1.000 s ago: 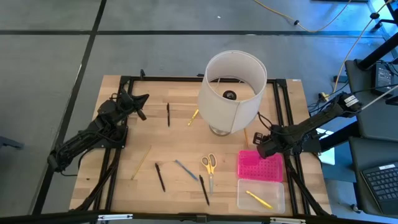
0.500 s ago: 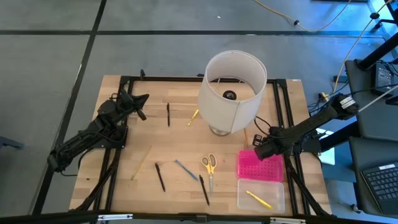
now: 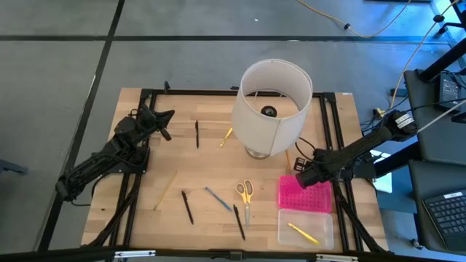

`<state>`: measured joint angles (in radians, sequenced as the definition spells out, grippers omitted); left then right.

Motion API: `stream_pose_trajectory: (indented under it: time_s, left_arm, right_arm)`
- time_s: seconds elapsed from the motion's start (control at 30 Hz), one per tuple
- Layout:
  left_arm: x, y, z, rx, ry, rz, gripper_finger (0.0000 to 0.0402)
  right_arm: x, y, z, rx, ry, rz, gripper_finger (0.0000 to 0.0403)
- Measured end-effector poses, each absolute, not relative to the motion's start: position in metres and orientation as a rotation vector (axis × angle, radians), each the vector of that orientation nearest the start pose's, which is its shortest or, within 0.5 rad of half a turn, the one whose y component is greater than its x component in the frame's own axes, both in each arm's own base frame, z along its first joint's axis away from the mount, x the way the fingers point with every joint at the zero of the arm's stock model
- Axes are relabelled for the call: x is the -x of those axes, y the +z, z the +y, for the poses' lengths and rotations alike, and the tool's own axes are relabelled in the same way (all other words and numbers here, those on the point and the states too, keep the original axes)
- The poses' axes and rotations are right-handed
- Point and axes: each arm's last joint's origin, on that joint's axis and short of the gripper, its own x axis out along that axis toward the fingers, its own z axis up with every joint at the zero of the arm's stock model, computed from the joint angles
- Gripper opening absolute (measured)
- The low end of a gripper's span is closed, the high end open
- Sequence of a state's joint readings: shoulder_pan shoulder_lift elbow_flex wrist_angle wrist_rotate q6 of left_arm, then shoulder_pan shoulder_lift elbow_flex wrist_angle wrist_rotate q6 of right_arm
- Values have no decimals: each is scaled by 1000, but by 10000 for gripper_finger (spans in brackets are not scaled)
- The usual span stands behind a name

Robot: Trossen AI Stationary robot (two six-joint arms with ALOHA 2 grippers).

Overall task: Pick & place school supplies into a supply box
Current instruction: Put the black pen into the supply box

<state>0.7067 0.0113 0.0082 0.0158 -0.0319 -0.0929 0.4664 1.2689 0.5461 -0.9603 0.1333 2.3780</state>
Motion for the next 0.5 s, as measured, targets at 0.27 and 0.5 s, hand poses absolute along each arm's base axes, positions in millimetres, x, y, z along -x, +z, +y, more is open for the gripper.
stream_pose_trajectory:
  time_s: [0.27, 0.5]
  left_arm:
    - [-74, 167, 64, 84, 738, -46, 6]
    - [-74, 167, 64, 84, 738, -46, 6]
  right_arm:
    - [-145, 133, 69, -1290, -1553, 913, 115]
    - [-149, 126, 71, -1268, -1569, 916, 114]
